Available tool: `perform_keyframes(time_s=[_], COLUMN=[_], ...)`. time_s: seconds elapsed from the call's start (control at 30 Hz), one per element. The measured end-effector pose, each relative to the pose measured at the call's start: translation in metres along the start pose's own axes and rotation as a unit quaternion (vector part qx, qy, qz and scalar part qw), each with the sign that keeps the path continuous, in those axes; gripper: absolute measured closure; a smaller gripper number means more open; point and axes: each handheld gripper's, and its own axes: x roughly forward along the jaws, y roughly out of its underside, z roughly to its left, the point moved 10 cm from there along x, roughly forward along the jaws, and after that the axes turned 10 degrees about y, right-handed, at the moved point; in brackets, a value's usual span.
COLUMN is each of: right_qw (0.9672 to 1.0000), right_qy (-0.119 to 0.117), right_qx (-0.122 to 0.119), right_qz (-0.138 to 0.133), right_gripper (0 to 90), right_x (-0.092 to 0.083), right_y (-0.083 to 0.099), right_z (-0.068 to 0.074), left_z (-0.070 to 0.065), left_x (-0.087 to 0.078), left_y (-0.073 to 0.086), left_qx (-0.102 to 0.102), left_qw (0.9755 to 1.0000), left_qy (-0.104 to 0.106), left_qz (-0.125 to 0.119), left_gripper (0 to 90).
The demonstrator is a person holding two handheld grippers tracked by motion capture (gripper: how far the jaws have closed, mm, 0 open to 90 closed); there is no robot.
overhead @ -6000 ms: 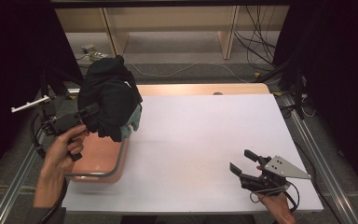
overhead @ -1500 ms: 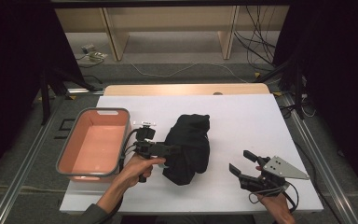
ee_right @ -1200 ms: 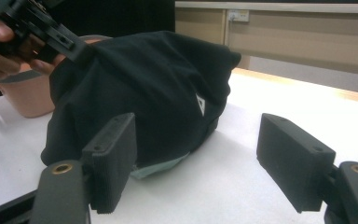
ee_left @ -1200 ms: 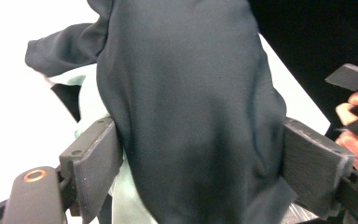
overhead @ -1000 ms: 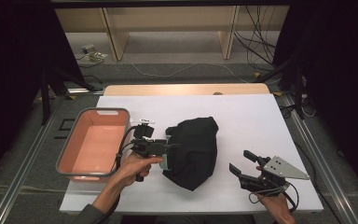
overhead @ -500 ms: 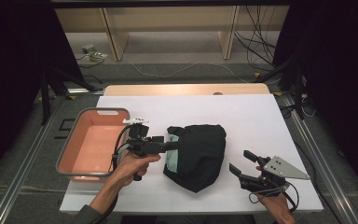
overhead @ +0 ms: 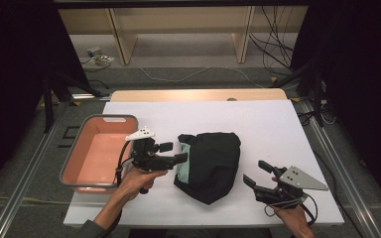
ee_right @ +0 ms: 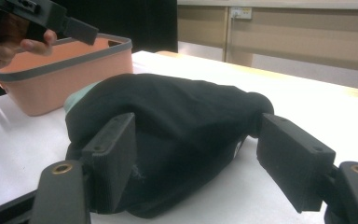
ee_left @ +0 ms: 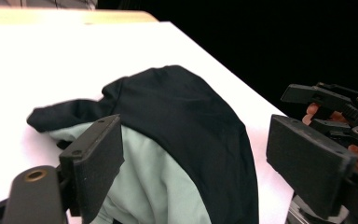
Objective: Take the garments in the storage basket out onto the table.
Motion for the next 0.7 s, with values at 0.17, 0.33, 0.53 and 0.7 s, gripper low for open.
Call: perform_keyframes(time_s=[0.17, 0.33, 0.53, 0.7], right_qw=[1.0, 1.0, 0.9999, 0.9999], right_qy=[-0.003, -0.006, -0.01, -0.01], right_qx=[-0.001, 0.0, -0.001, 0.0], right_qz=[0.0, 0.006, 0.007, 0.008], right_gripper=[28.9, 28.7, 28.6, 28.5], right_x=[0.001, 0.0, 0.001, 0.001], right_y=[0.0, 0.001, 0.002, 0.002], right_z=[0.001, 0.002, 0.004, 0.004], left_z=[-0.004, -0.004, -0.007, -0.009], left_x=[-0.004, -0.01, -0.017, -0.027], left_y=[0.001, 0.003, 0.009, 0.014], left_qx=[0.03, 0.042, 0.066, 0.073], left_qw=[0.9995, 0.9989, 0.9975, 0.9966], left_qy=[0.002, 0.002, 0.002, 0.005], left_qz=[-0.011, -0.019, -0.023, -0.037], left_gripper=[17.3, 16.6, 16.3, 16.2])
